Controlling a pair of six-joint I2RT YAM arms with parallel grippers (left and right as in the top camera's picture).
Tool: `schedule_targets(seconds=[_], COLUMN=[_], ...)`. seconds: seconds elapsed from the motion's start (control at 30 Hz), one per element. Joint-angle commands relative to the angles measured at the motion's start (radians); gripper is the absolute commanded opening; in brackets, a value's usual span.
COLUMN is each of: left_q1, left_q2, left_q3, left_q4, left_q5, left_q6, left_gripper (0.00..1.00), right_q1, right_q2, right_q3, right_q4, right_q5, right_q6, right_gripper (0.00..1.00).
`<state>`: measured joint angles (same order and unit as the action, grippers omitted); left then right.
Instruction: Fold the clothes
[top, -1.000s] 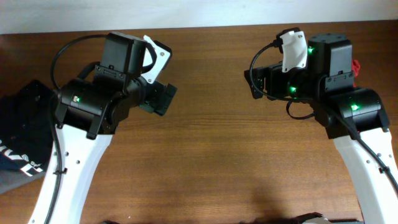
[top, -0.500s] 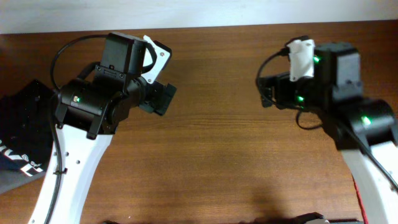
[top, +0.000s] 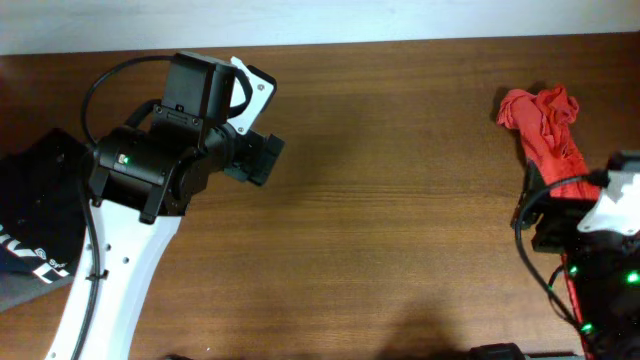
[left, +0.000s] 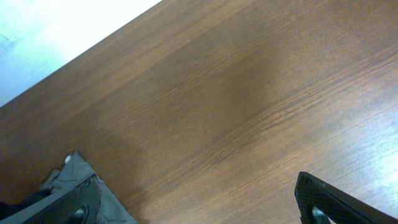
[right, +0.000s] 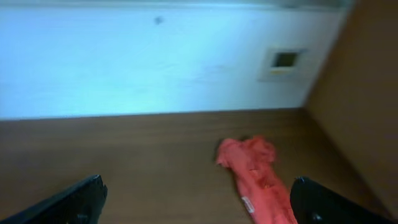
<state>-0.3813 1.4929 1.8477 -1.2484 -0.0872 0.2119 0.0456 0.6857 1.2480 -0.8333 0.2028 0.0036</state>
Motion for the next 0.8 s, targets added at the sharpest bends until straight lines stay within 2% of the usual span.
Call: schedule_targets(seconds=[0.0,0.33,0.67,0.77], left_q1=[-0.002,-0.002,-0.002,-0.002], left_q2=[-0.018,-0.018,-0.018,-0.018], left_q3=[0.0,0.0,0.0,0.0], left_q4=[-0.002,-0.002,-0.002,-0.002], left_q5=[-0.011,-0.011,-0.011,-0.011], left_q6=[-0.017,-0.017,-0.017,-0.017], left_gripper=[0.99,0.99,0.99,0.99], right_q1=[-0.048,-0.051,-0.051,-0.051], right_q2=[-0.09,-0.41,-0.678,-0.682], right_q3=[-0.202,-0.726,-0.976,-1.017], right_q4=[0.067,0.241,0.292,0.303], right_q5=[0.007,-0.163,-0.211,-0.222], right_q6=[0.001,0.004,0.004,0.004], right_gripper=[0.99,0.99,0.99,0.99])
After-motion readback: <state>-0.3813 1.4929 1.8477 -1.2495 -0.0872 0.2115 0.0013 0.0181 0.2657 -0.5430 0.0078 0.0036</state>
